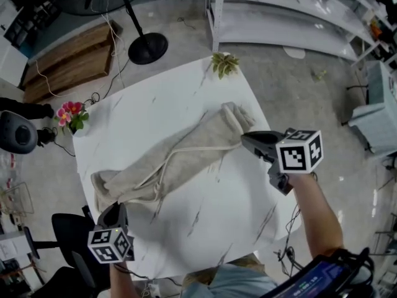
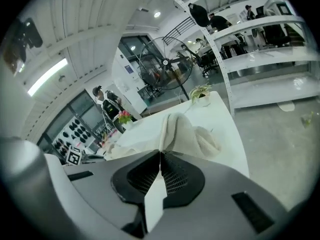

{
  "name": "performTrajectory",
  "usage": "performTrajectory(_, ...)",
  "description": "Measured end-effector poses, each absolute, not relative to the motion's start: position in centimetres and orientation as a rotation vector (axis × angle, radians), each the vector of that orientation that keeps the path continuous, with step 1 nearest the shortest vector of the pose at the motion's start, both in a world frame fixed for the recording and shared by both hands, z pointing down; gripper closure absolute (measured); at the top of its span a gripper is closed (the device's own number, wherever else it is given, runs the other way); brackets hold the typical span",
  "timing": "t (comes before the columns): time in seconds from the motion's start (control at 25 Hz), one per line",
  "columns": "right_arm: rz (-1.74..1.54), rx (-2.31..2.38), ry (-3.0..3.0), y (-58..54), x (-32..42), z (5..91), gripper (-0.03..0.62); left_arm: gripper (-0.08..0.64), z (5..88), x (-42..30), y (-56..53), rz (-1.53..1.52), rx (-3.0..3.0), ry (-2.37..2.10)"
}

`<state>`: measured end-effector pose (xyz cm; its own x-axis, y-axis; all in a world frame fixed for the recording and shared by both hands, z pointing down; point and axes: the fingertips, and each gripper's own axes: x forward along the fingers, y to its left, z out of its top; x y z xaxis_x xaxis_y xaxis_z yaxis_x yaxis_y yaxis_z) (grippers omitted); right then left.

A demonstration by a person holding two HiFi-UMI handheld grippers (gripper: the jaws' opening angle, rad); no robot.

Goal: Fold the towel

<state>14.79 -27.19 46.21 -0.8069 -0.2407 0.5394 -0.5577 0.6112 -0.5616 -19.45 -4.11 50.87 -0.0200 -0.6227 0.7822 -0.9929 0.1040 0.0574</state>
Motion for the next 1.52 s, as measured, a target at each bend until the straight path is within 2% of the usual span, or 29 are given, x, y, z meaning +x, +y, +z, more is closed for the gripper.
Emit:
performTrajectory(0.32,1.223,0.776,-2.408,-18.4,23.7,42.8,0.571,0.528,50.8,-17.8,-0.7,0.719,1.676,-1.670)
performTrajectory(0.6,1.466,0.847,-2.254,-9.9,31.5,47.3,0.571,0.528,49.7,-15.3,2.1,0.730,1.737,-1.631)
performTrajectory(0.96,1.424,0.868,-2.065,-3.1,37.0,52.3,0.571,0.526,50.9,-11.3,7.6,0.748,1.723,-1.584)
performTrajectory(1.32,1.287,0.822,-2.094,0.1,37.0,54.7,0.567,0.525,52.4,-9.3,11.0,0.713,1.719,-1.562)
performTrajectory(1.36,1.265,0.814,-2.118,0.0,36.7,54.5,0.547,0.516,52.4,-9.0,11.1,0.692,1.727,-1.553)
performTrajectory(1.48,1.186,0.853,-2.131,-0.3,36.8,53.6,0.394,0.383,51.9,-7.8,10.8,0.625,1.781,-1.519)
performTrajectory(1.52,1.146,0.883,-2.135,-0.4,37.0,52.9,0.388,0.367,51.5,-7.6,10.8,0.614,1.802,-1.516)
